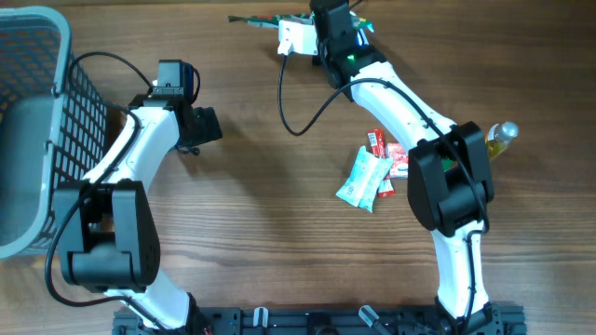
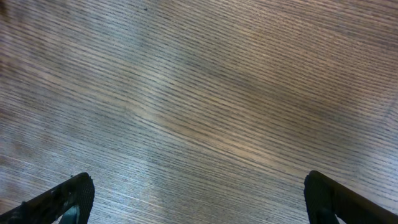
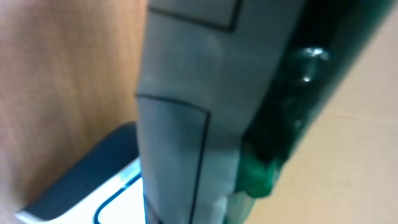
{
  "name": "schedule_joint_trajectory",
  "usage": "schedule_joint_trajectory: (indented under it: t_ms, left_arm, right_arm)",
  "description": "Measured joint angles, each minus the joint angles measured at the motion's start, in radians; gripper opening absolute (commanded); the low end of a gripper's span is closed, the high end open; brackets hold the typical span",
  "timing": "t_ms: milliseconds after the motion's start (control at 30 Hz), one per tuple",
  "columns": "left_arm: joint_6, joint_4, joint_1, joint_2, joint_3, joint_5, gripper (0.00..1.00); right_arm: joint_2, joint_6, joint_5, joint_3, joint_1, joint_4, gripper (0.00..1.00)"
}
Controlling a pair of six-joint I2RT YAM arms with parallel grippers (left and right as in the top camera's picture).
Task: Scan the item barcode
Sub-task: 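Hold the gloves package up in front of the white scanner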
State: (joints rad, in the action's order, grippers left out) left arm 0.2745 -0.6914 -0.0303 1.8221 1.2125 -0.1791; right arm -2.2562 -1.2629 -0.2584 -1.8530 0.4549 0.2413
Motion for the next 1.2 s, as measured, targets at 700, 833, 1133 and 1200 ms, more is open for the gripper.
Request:
schedule_joint_trajectory:
  t_ms: [700,833,1133,1200]
  left_arm:
    - [0.000,0.000,0.000,0.000,0.000,0.000,1.00]
    - [0.000,0.000,0.000,0.000,0.000,0.000,1.00]
    - [0.000,0.000,0.000,0.000,0.000,0.000,1.00]
    - [0.000,0.000,0.000,0.000,0.000,0.000,1.00]
  right_arm:
    - [0.000,0.151,0.068,0.000,0.002,0.147,0.04]
    - [0.000,0.190,0.071,0.000,-0.001,0.147,0.04]
    - [0.013,0.231,-0.035,0.000,-0.003,-0.011,0.04]
    - [0.035,0.263,-0.035,0.000,-0.005,0.011,0.04]
